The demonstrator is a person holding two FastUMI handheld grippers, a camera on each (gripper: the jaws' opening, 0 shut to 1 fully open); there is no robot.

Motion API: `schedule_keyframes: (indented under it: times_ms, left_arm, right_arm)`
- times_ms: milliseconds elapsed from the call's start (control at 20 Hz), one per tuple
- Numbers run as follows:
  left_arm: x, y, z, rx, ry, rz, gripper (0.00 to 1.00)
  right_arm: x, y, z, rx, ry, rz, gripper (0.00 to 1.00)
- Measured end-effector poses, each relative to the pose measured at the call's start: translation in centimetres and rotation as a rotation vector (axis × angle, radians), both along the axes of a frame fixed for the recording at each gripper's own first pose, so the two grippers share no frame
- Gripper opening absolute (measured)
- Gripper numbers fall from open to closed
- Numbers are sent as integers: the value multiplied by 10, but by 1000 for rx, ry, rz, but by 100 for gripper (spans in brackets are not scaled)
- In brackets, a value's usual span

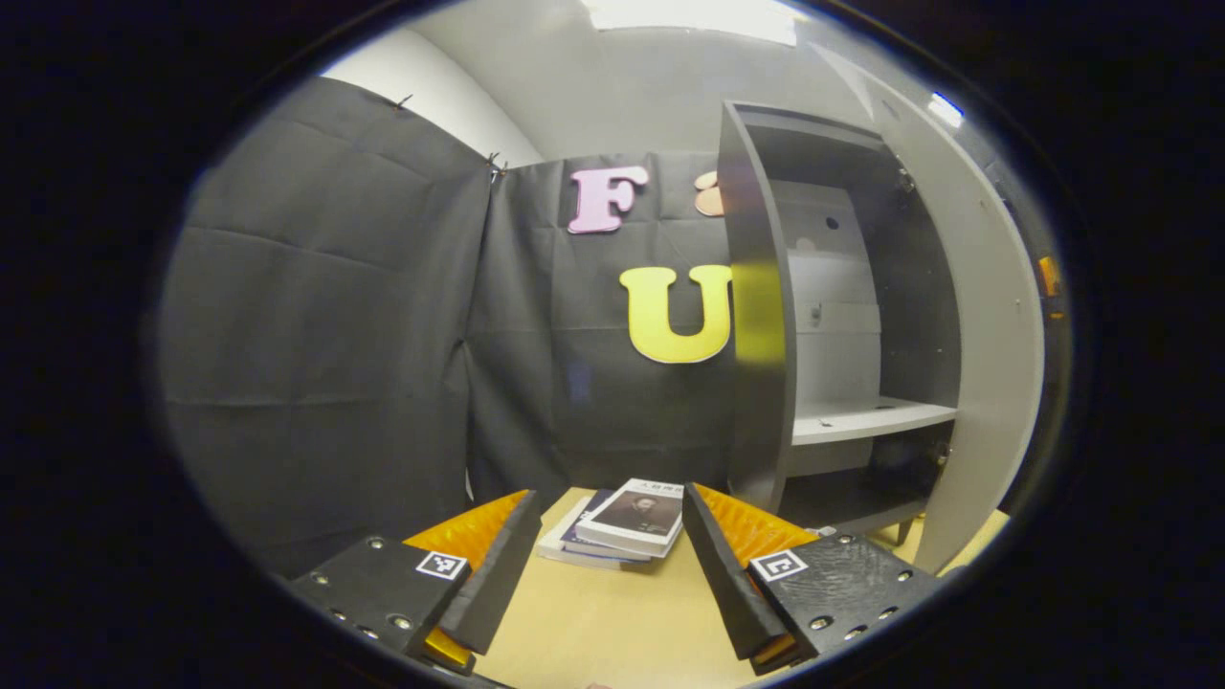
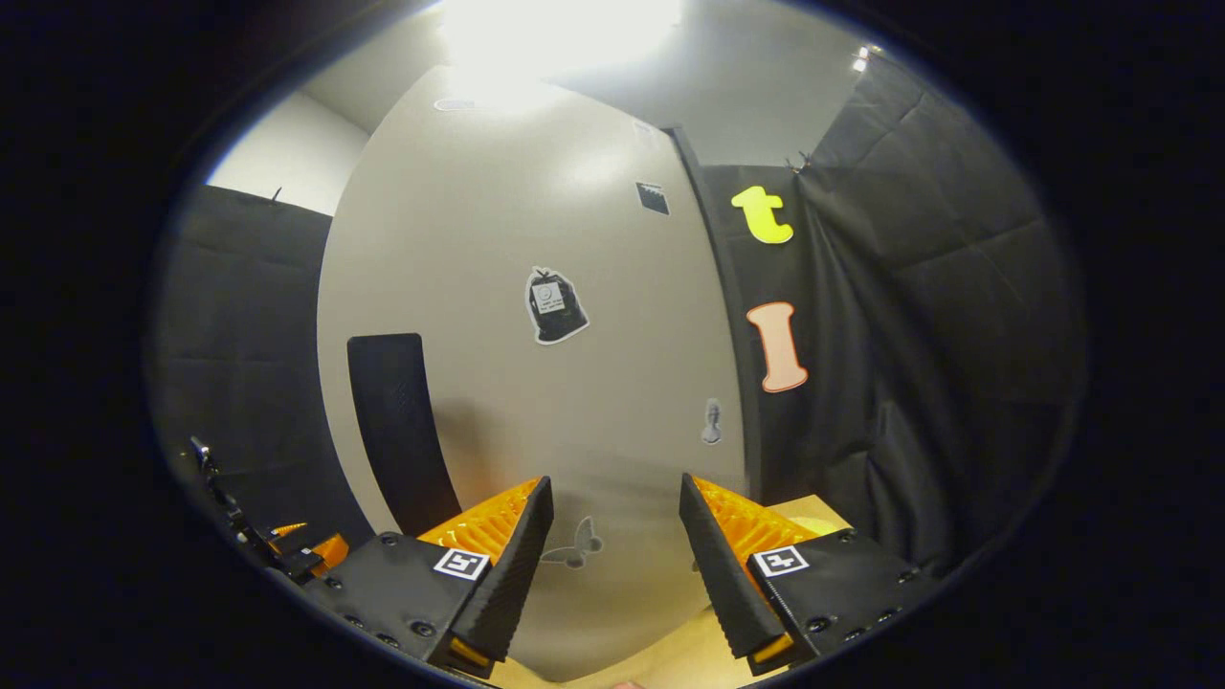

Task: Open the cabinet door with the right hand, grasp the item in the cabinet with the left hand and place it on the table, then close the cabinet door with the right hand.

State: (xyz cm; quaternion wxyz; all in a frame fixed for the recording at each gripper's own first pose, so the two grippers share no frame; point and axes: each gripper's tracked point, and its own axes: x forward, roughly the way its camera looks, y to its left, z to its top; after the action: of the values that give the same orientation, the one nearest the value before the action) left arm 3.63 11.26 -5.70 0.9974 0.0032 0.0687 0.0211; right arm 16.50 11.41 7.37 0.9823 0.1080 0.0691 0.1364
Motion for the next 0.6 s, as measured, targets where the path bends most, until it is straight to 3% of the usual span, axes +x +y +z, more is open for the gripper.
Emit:
schedule_keyframes:
  times_ms: [50,150,200,250,300,350,400,450,600]
  left_arm:
    - [-3,5,-1,5,3,9,89]
    - [-10,15,-1,11,9,26,89]
    - [-11,20,-2,13,12,34,89]
    - [-14,25,-3,13,16,42,89]
    - [-17,28,-4,12,23,48,89]
    - [-20,30,-4,12,29,53,89]
    - [-22,32,-5,13,34,56,89]
    - [-24,32,-4,15,36,56,89]
    - [-24,27,2,23,44,50,89]
  right_arm:
    - [6,8,-2,3,3,16,79]
    - [17,26,-3,5,-1,63,89]
    - [24,37,-4,3,-6,86,82]
    - [29,43,-4,-7,-10,99,83]
    - [34,47,-6,-21,-16,103,82]
    - [36,50,-6,-31,-21,106,93]
    - [37,53,-8,-34,-24,112,95]
    - [36,57,-11,-32,-23,113,90]
    - [34,52,-15,-18,-7,105,93]
